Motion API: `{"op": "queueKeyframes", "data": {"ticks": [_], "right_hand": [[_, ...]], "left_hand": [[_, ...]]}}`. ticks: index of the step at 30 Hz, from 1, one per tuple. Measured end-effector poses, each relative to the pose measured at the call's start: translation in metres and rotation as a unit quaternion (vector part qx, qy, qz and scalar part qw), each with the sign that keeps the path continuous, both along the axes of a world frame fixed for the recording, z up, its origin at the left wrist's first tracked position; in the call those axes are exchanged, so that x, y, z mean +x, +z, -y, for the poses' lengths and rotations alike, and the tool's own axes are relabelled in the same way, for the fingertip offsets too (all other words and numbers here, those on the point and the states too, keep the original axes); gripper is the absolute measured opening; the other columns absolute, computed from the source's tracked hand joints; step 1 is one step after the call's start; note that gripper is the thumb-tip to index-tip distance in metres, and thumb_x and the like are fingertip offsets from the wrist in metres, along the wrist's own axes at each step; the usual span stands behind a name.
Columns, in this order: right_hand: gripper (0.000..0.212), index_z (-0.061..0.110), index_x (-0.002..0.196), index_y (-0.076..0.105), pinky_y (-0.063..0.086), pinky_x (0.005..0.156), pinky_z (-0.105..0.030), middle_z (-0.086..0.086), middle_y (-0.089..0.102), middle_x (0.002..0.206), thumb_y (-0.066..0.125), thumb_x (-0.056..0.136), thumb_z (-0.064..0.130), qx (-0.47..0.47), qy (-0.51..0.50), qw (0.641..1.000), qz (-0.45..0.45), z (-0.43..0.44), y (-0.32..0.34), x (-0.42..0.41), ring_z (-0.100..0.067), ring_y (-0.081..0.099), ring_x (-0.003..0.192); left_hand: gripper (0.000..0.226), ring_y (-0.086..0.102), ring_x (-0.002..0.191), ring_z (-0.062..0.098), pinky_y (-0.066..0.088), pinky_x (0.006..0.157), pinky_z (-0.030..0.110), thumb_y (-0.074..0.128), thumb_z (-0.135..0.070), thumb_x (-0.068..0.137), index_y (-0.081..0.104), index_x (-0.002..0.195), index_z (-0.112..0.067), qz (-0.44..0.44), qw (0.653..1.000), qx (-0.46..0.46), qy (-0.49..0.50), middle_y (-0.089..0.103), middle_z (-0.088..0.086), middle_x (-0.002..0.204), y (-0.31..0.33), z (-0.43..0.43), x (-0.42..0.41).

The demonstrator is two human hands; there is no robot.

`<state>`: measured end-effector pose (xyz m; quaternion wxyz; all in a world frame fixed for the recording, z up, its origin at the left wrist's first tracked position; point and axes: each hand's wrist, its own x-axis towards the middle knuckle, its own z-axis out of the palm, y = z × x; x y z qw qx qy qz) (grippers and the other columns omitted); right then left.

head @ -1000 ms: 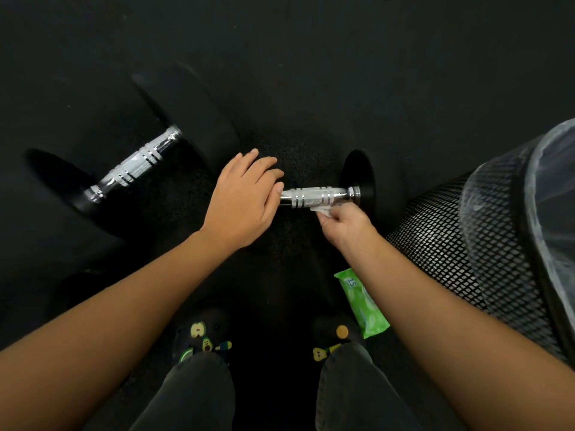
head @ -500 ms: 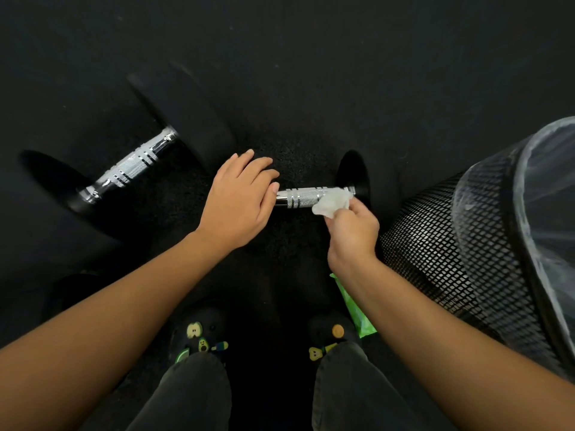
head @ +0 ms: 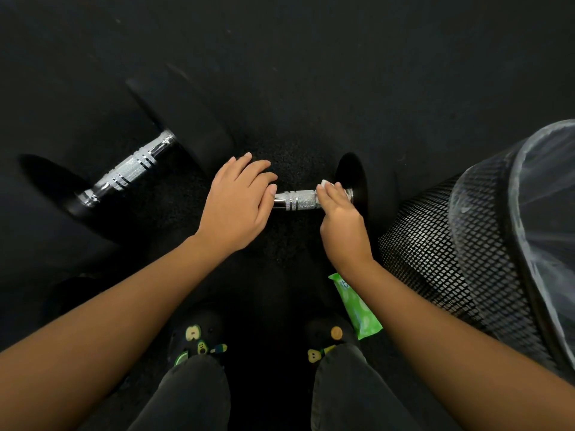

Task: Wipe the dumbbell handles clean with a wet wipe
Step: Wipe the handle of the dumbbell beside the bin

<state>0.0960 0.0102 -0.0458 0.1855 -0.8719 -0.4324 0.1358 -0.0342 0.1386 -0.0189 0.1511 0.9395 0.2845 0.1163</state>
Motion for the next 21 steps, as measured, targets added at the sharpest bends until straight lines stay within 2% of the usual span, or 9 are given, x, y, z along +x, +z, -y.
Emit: {"op": "queueKeyframes", "data": {"ticks": [5,10,13,15,17,18,19,20,21], "right_hand": [[0.052,-0.003,0.128,0.051,0.022,0.109,-0.033,-0.019,0.048,0.136,0.046,0.079,-0.020,0.056,-0.004,0.998,0.012,0.013,-0.006,-0.005,-0.034,0.040,0.131],[0.052,0.000,0.128,0.052,0.020,0.110,-0.021,-0.017,0.048,0.137,0.046,0.081,-0.019,0.057,-0.018,0.998,-0.038,0.023,0.001,-0.010,-0.027,0.040,0.132],[0.045,0.002,0.124,0.056,0.025,0.108,-0.015,-0.015,0.053,0.133,0.047,0.084,-0.016,0.088,-0.052,0.990,-0.094,0.022,0.014,-0.015,-0.019,0.046,0.127],[0.041,0.006,0.120,0.061,0.036,0.097,-0.006,-0.010,0.062,0.122,0.048,0.085,-0.011,0.097,-0.097,0.980,-0.144,0.020,0.025,-0.016,-0.001,0.054,0.110],[0.038,0.014,0.116,0.065,0.046,0.066,-0.006,-0.002,0.071,0.094,0.049,0.085,-0.001,0.087,-0.170,0.961,-0.201,0.018,0.033,-0.015,0.012,0.058,0.070],[0.037,0.017,0.114,0.067,0.044,0.058,-0.008,0.000,0.071,0.083,0.050,0.085,0.003,0.092,-0.212,0.946,-0.226,0.016,0.034,-0.014,0.007,0.056,0.058],[0.036,0.019,0.112,0.069,0.049,0.061,-0.015,0.002,0.071,0.079,0.052,0.083,0.005,0.108,-0.249,0.930,-0.246,0.014,0.036,-0.013,0.002,0.058,0.058],[0.034,0.018,0.110,0.070,0.055,0.070,-0.025,0.004,0.071,0.080,0.053,0.081,0.008,0.129,-0.277,0.914,-0.267,0.011,0.038,-0.012,-0.003,0.063,0.066],[0.034,0.017,0.109,0.070,0.056,0.078,-0.035,0.004,0.072,0.083,0.054,0.079,0.011,0.150,-0.294,0.900,-0.285,0.008,0.041,-0.011,-0.010,0.067,0.075]], "left_hand": [[0.042,0.048,0.126,0.027,0.027,0.110,0.041,0.033,-0.028,0.095,0.070,0.106,-0.012,0.012,0.999,-0.038,0.028,0.064,0.005,0.119,0.001,0.002,0.003],[0.044,0.037,0.134,0.027,0.014,0.113,0.037,0.032,-0.034,0.093,0.067,0.110,-0.014,0.034,0.993,-0.102,0.052,0.058,0.006,0.127,0.008,0.007,0.006],[0.031,0.033,0.136,0.025,0.018,0.113,0.037,0.045,-0.025,0.091,0.067,0.110,-0.013,0.067,0.987,-0.144,0.038,0.054,0.006,0.130,0.016,0.021,0.010],[0.026,0.037,0.133,0.020,0.027,0.110,0.035,0.051,-0.020,0.090,0.067,0.110,-0.015,0.086,0.979,-0.186,0.025,0.053,0.002,0.129,0.022,0.033,0.014],[0.023,0.044,0.120,0.010,0.034,0.101,0.025,0.054,-0.016,0.090,0.065,0.110,-0.019,0.092,0.965,-0.240,0.045,0.052,-0.004,0.123,0.028,0.043,0.018],[0.022,0.047,0.110,0.007,0.036,0.094,0.021,0.055,-0.015,0.089,0.065,0.108,-0.022,0.098,0.954,-0.273,0.074,0.052,-0.005,0.118,0.031,0.048,0.020],[0.020,0.049,0.099,0.004,0.039,0.087,0.019,0.055,-0.014,0.089,0.063,0.105,-0.024,0.110,0.931,-0.327,0.121,0.051,-0.004,0.113,0.034,0.052,0.024],[0.018,0.050,0.090,0.003,0.041,0.082,0.018,0.055,-0.013,0.088,0.062,0.100,-0.025,0.129,0.886,-0.404,0.186,0.051,-0.002,0.110,0.041,0.055,0.027],[0.014,0.050,0.084,0.004,0.044,0.080,0.020,0.055,-0.013,0.088,0.059,0.094,-0.025,0.150,0.818,-0.494,0.253,0.052,0.001,0.107,0.047,0.059,0.031]]}}
